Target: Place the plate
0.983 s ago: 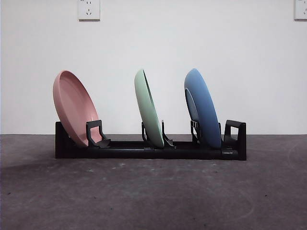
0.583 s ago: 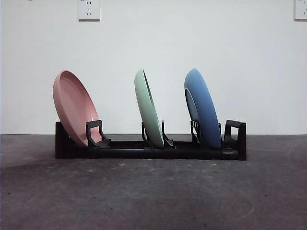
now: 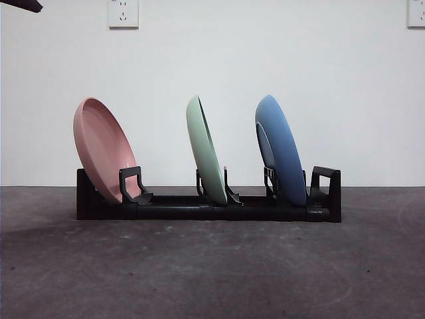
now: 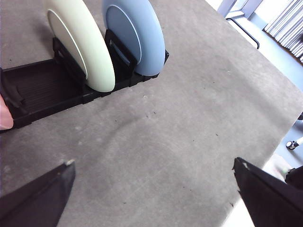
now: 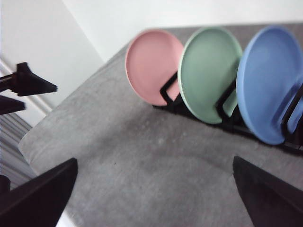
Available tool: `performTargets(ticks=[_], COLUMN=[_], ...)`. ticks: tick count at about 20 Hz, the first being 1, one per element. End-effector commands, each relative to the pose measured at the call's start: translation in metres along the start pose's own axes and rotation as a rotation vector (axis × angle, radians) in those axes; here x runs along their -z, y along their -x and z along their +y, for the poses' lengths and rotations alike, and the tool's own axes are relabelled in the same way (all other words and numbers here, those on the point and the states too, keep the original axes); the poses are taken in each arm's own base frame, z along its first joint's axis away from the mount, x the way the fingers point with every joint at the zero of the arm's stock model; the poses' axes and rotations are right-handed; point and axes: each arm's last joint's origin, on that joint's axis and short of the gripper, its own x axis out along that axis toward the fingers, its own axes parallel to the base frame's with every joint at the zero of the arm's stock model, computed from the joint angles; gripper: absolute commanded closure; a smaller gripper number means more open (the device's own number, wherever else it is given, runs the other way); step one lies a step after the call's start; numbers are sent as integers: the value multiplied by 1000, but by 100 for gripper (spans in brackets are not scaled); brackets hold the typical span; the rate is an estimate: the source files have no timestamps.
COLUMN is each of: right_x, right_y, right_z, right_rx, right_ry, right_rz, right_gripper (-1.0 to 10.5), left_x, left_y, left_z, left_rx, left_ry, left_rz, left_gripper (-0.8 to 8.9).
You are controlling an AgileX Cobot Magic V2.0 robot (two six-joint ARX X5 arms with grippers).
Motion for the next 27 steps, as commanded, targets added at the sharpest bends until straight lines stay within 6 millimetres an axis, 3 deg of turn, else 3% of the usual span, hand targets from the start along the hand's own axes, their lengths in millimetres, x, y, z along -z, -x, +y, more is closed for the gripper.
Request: performTargets(ticks=[1,10,15,21,24,27], right_x=[-11,-79,-101,-101,-103,-101], right_y=[-21,-136,-188,-214,-219,-221], right_z=[-11,-83,-120,-138,-135,-137], right_rx=[-15,-1,1,-8,-17,-12], right_ry=[-61,-200,-211,-195,-163,-177], right_rz=[65,269,283,264,247,255], right_gripper=[422,422,424,495,679,746], left_x=[-5,4,13,21,22,22], left_y=[6,21,30,43,45,45], left_z=[-5,-13,-19,-26,-28,-28], left_rx=[10,9,9,9,9,9], left_ry=[-27,-23,-10,-15,-21,-22], left_rz=[-30,-22,-1,-10,-20,-21], left_gripper=[282,283,283,283,283,283])
